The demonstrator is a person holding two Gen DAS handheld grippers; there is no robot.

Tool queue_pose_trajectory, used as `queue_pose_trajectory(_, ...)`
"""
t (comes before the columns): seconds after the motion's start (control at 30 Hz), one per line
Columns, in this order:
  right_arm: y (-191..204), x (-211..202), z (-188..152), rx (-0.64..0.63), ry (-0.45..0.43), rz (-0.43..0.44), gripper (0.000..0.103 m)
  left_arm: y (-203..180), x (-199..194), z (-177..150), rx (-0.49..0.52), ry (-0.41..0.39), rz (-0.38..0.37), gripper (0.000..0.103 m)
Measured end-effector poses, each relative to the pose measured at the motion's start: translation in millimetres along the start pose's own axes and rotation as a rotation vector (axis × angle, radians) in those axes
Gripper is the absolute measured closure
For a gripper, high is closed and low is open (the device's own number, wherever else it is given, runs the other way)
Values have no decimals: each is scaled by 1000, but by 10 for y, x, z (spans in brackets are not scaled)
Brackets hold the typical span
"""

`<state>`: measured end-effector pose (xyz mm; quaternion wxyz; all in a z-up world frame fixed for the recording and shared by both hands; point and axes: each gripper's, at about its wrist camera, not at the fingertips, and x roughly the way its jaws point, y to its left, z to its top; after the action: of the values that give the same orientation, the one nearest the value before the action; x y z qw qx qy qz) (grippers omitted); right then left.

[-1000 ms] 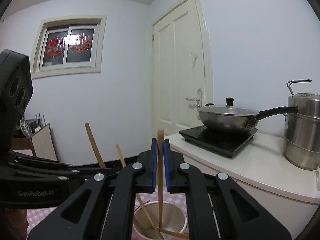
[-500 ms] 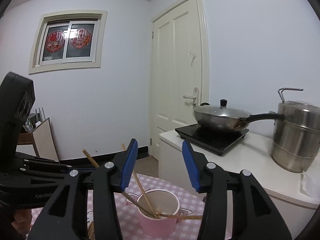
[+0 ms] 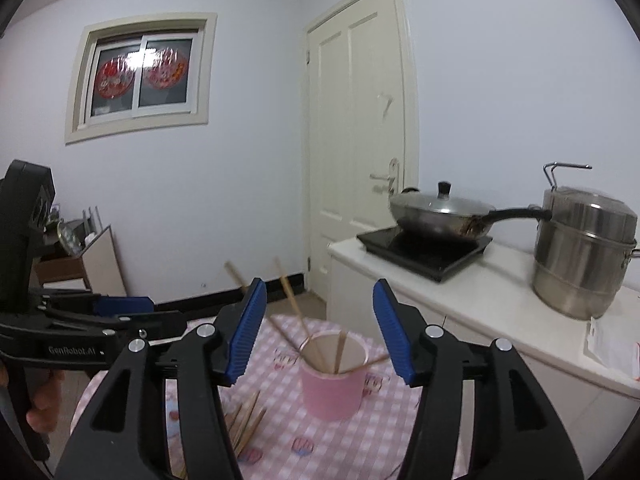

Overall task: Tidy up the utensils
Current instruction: 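Move both open grippers back down to the chopstick pile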

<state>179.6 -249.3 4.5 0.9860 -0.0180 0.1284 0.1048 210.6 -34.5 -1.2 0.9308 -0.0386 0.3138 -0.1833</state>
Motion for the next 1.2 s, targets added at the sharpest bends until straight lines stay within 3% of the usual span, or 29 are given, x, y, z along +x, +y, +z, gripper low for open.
queue_pose_trajectory(0.23,222,17,-281,10,122,41,50,217,18,-333,-19,93,36,41)
queue_pose_trajectory(0.37,359,178,-500,6,245,73,50,402,141,-523,-47,158,55,41)
queue_pose_trajectory(0.5,436,570,-812,47,475,126,50,605,309,-715,-98,237,48,41)
queue_pose_trajectory(0.7,455,1039,-1241,151,704,157,50,779,543,-897,-140,320,61,41)
queue_pose_trajectory(1.03,529,1341,-1375,109,783,102,52,928,759,-1002,-173,376,71,41)
queue_pose_trajectory(1.13,531,1413,-1412,92,800,106,57,922,799,-1008,-172,381,67,41)
queue_pose_trajectory(1.2,523,1420,-1411,63,799,90,72,899,836,-1011,-168,390,66,41)
